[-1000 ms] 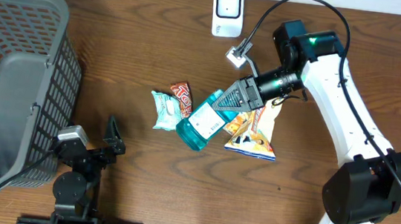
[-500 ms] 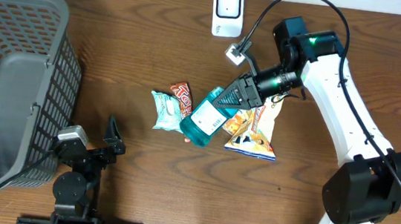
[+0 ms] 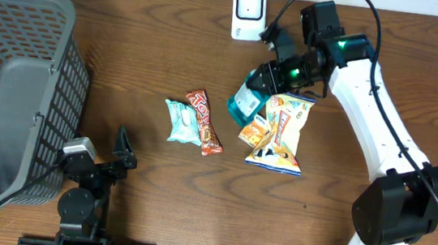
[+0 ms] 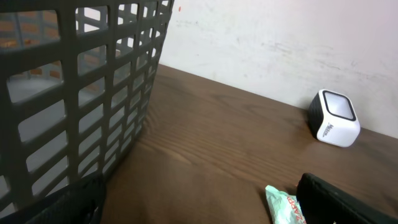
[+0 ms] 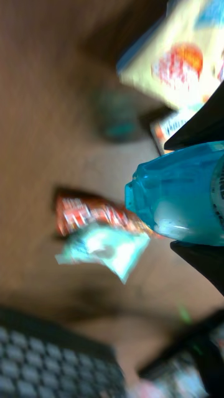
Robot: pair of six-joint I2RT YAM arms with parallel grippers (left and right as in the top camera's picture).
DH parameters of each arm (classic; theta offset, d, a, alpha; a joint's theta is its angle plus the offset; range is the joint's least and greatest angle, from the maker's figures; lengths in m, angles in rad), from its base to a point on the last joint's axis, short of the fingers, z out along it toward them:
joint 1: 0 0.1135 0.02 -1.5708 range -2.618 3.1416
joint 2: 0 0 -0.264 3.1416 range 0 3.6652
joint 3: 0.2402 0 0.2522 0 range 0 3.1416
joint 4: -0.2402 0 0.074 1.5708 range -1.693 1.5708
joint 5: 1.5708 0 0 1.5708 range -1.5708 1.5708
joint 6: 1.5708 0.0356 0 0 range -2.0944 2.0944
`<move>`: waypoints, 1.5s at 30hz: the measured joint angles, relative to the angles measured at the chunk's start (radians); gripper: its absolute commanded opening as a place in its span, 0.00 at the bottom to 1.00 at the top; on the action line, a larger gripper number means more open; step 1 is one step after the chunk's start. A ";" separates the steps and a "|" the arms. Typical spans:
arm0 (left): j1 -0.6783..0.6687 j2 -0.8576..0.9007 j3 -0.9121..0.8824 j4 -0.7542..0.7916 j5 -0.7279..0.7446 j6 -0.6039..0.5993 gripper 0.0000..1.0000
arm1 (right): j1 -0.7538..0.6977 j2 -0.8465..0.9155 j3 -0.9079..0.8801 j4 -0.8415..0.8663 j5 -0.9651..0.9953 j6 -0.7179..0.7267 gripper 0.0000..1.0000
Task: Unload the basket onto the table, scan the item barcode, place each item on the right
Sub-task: 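Carry the teal bottle toward the scanner with the right gripper, then hold the teal bottle in front of the scanner window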
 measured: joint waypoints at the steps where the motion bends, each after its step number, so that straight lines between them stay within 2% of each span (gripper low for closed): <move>1: 0.000 0.000 0.000 0.000 0.000 0.000 0.98 | 0.001 0.000 0.000 0.014 0.033 0.016 0.17; 7: 0.000 0.000 0.000 0.000 0.000 0.000 0.98 | 0.028 0.000 0.000 0.092 0.258 0.085 0.17; 16: 0.000 0.000 0.000 0.000 0.000 0.000 0.98 | 0.108 0.001 0.061 0.214 0.642 0.108 0.22; 22: 0.000 0.000 0.000 0.000 0.000 0.000 0.98 | 0.126 0.017 0.068 0.372 0.782 0.108 0.18; 28: 0.000 0.000 0.000 0.000 0.000 0.000 0.98 | 0.130 0.103 0.096 0.516 0.904 0.098 0.21; 32: 0.000 0.000 0.000 0.000 0.000 0.000 0.98 | 0.150 0.211 0.164 0.549 0.991 0.051 0.20; 39: 0.000 0.001 0.000 0.000 0.000 0.000 0.98 | 0.192 0.438 0.409 0.623 1.173 -0.089 0.19; 42: 0.000 0.001 0.000 0.000 0.000 0.000 0.98 | 0.206 0.520 0.488 0.698 1.254 -0.171 0.20; 45: 0.000 0.001 0.000 0.000 0.000 0.000 0.98 | 0.221 0.606 0.553 0.852 1.346 -0.313 0.20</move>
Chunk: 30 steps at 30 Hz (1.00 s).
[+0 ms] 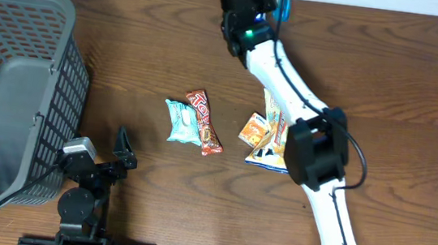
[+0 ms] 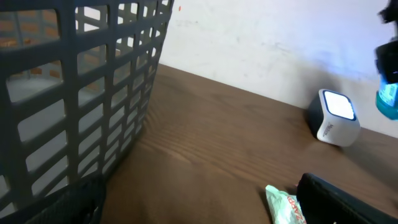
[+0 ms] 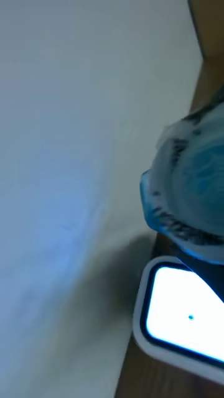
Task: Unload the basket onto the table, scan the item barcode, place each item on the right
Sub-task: 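Hold the teal bottle in front of the scanner window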
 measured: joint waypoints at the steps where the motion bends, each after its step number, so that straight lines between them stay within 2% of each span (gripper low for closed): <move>1: 0.000 0.000 0.000 0.000 0.000 0.000 0.98 | 0.003 0.014 0.003 0.047 0.018 -0.039 0.20; 5: 0.000 0.000 0.000 0.000 0.000 0.000 0.98 | 0.023 0.079 0.015 0.253 0.097 -0.230 0.21; 10: 0.000 0.000 0.000 0.000 0.000 0.000 0.98 | 0.046 0.122 0.016 0.284 0.140 -0.352 0.21; 26: 0.000 0.000 0.000 0.000 0.000 0.000 0.98 | 0.051 0.151 0.016 0.310 0.145 -0.421 0.22; 30: 0.000 0.000 0.000 0.000 0.000 0.000 0.98 | 0.050 0.150 0.019 0.229 0.176 -0.438 0.22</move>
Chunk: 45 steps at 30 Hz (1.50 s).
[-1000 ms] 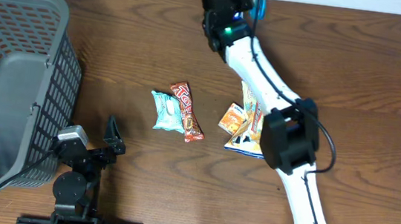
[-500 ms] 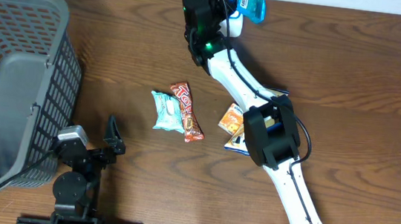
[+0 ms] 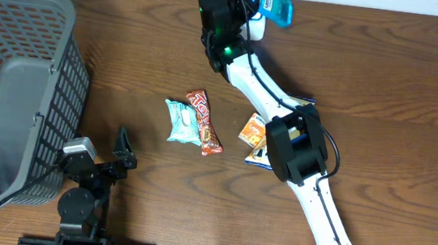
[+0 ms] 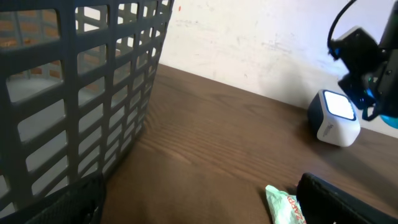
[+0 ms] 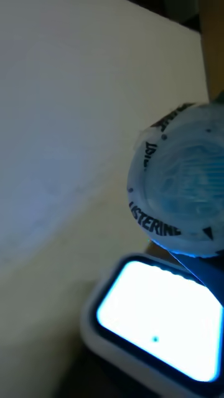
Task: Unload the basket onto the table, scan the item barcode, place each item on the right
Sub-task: 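Hold the teal bottle in front of the scanner window, then carry the teal bottle to the right side and release it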
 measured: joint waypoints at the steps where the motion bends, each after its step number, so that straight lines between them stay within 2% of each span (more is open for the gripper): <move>1: 0.000 0.000 0.000 0.000 0.000 0.000 0.98 | -0.001 -0.002 0.000 -0.035 0.007 0.003 0.22; 8: 0.000 0.000 0.000 0.000 0.000 0.000 0.98 | -0.084 -0.087 0.001 -0.416 0.032 0.125 0.22; 11: 0.000 0.000 0.000 0.000 0.000 0.000 0.98 | -0.189 -0.165 0.004 -0.599 0.037 0.238 0.22; 16: 0.000 0.000 0.000 0.000 0.000 0.000 0.98 | -0.383 -0.231 0.011 -0.800 0.043 0.420 0.20; 22: 0.000 0.000 0.000 0.000 0.000 0.000 0.98 | -0.586 -0.232 -0.069 -0.875 -0.003 0.566 0.21; 31: 0.000 0.000 0.000 0.000 0.000 0.000 0.98 | -0.895 -0.231 -0.312 -0.860 -0.066 0.643 0.27; 33: 0.000 0.000 0.000 0.000 0.000 0.000 0.98 | -0.961 -0.231 -0.332 -0.874 -0.058 0.664 0.33; 38: 0.000 0.000 0.000 0.000 0.000 0.000 0.98 | -1.074 -0.231 -0.333 -0.886 -0.074 0.704 0.61; 40: 0.000 0.000 0.000 0.000 0.000 0.000 0.98 | -1.080 -0.232 -0.333 -0.884 -0.080 0.727 0.73; 41: 0.000 0.000 0.000 0.000 0.000 0.000 0.98 | -1.077 -0.232 -0.333 -0.880 -0.082 0.731 0.85; 44: 0.000 0.000 0.000 0.000 0.000 0.000 0.98 | -1.061 -0.244 -0.333 -0.876 -0.114 0.749 0.99; 45: 0.000 0.000 0.000 0.000 0.000 0.000 0.98 | -1.056 -0.254 -0.333 -0.877 -0.130 0.755 0.99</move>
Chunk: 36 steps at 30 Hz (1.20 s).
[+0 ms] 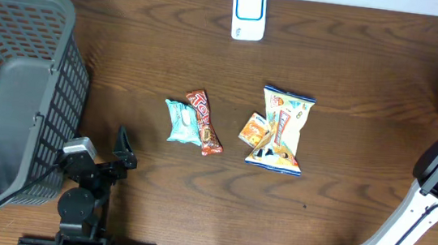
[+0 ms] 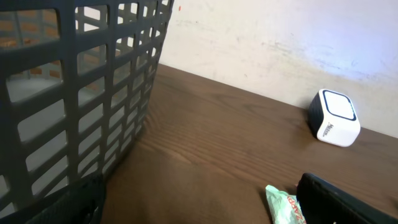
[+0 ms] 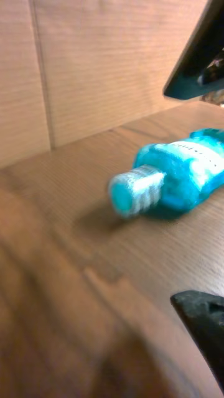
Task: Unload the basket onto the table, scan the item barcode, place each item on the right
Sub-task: 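Carry the teal bottle to the right side and release it, then move the right gripper back to the yellow snack bag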
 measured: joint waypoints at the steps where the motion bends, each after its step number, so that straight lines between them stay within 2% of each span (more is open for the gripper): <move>1: 0.000 0.000 0.000 0.000 0.000 0.000 0.98 | 0.003 -0.009 0.000 0.000 -0.013 0.003 0.99; 5: 0.000 0.000 0.000 0.000 0.000 0.000 0.98 | 0.023 -0.089 -0.001 -0.009 -0.103 0.020 0.99; 10: 0.000 0.000 0.000 0.000 0.000 0.000 0.98 | 0.061 -0.297 -0.001 -0.006 -0.304 0.038 0.99; 15: 0.000 0.000 0.000 0.000 0.000 0.000 0.98 | 0.107 -0.544 -0.001 0.001 -0.603 0.092 0.99; 20: 0.000 0.000 0.000 0.000 0.000 0.000 0.98 | 0.166 -0.770 0.004 -0.015 -0.988 0.197 0.99; 24: 0.000 0.000 0.000 0.000 0.000 0.000 0.98 | 0.311 -0.850 0.015 -0.135 -1.159 0.237 0.99; 28: 0.000 0.000 0.000 0.000 0.000 0.000 0.98 | 0.539 -0.825 0.006 -0.277 -1.147 0.262 0.99; 33: 0.000 0.000 0.000 0.000 0.000 0.000 0.98 | 0.800 -0.697 -0.114 -0.312 -0.939 0.396 0.99; 36: 0.000 0.000 0.000 0.000 0.000 0.000 0.98 | 0.896 -0.589 -0.167 -0.318 -0.839 0.476 0.97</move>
